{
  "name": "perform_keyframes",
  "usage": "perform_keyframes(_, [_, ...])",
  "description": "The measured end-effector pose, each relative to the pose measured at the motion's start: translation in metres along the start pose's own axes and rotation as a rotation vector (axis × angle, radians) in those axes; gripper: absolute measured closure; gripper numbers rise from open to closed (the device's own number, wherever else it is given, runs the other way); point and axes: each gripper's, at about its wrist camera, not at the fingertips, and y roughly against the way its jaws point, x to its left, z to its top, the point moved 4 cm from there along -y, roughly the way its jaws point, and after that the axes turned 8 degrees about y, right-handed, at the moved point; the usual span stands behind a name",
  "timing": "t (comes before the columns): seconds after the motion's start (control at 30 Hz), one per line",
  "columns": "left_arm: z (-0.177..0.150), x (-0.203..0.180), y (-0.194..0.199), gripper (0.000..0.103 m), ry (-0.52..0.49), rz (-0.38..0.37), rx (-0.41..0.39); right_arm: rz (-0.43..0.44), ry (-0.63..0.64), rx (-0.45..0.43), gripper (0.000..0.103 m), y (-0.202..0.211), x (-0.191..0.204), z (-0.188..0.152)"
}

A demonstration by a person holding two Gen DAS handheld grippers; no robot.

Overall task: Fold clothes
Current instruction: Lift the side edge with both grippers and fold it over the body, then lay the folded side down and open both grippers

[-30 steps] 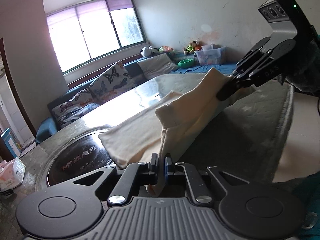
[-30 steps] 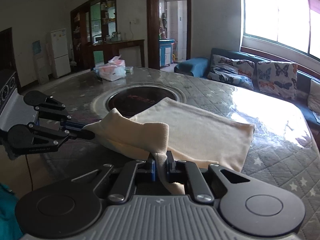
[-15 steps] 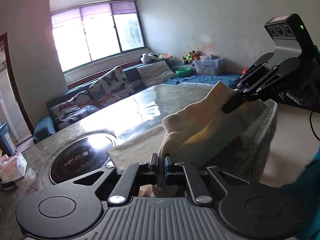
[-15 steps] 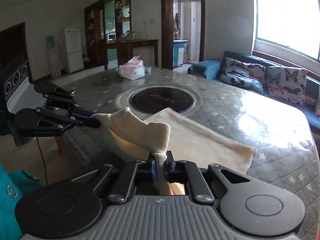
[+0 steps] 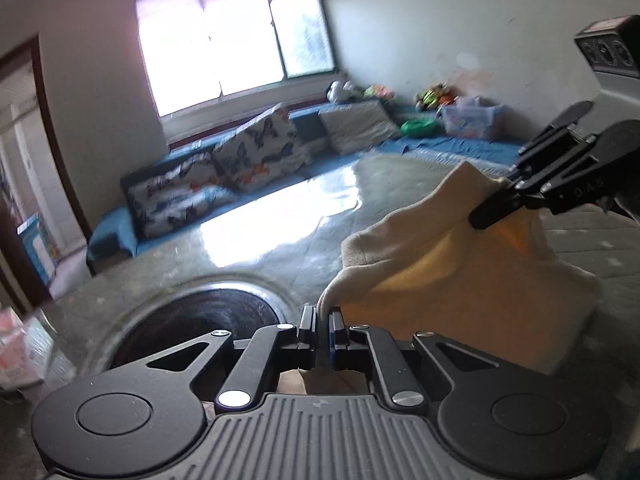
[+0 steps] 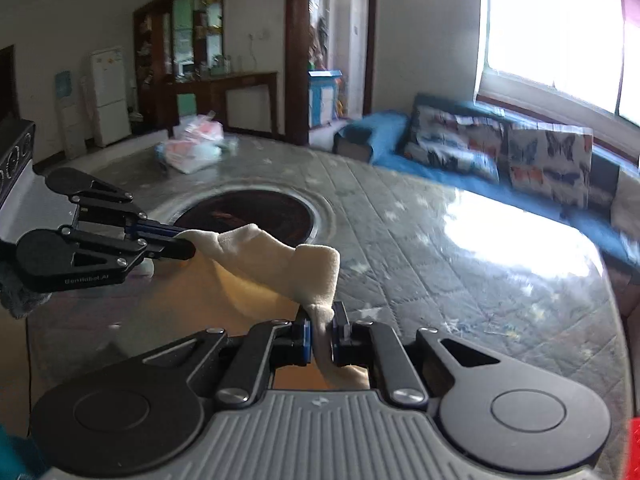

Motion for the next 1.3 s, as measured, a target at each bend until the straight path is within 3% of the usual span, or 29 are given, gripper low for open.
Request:
perform_keyframes(0.27, [-0.011,0.007,-0.060,0.094,0.029,0.053,0.093,-0.059,-0.123,0.065,0.092,-0.051,-0.028,-0.019])
perform_keyframes(0.4, [-0.010,0.009,-0.067,0.092,0.051,0.057,0.104,-0.091,-0.186,0.084,0.083,-0.065,-0.037,-0.030])
perform_keyframes(0.5, [-0.010,0.013,-0.064,0.087,0.064,0.074,0.104,-0.128,-0.219,0.082,0.076,-0.066,-0.043,-0.033])
perform_keyframes(0.63, [-0.003,0.020,-0.054,0.087,0.114,0.101,0.092,-0.162,-0.247,0.047,0.076,-0.052,-0.050,-0.033])
perform_keyframes(0.7, [0.000,0.022,-0.042,0.087,0.145,0.078,0.070,-0.162,-0.241,0.036,0.076,-0.047,-0.048,-0.033])
perform_keyframes(0.87, [-0.013,0.013,-0.021,0.087,0.162,0.022,0.080,-0.101,-0.209,0.038,0.076,-0.047,-0.034,-0.033])
perform_keyframes(1.1, [-0.042,0.002,-0.002,0.089,0.110,0.019,0.141,-0.083,-0.211,0.115,0.076,-0.055,-0.025,-0.054])
perform_keyframes(1.3, [-0.021,0.006,-0.001,0.089,0.139,0.007,0.129,-0.084,-0.179,0.104,0.076,-0.045,-0.022,-0.052])
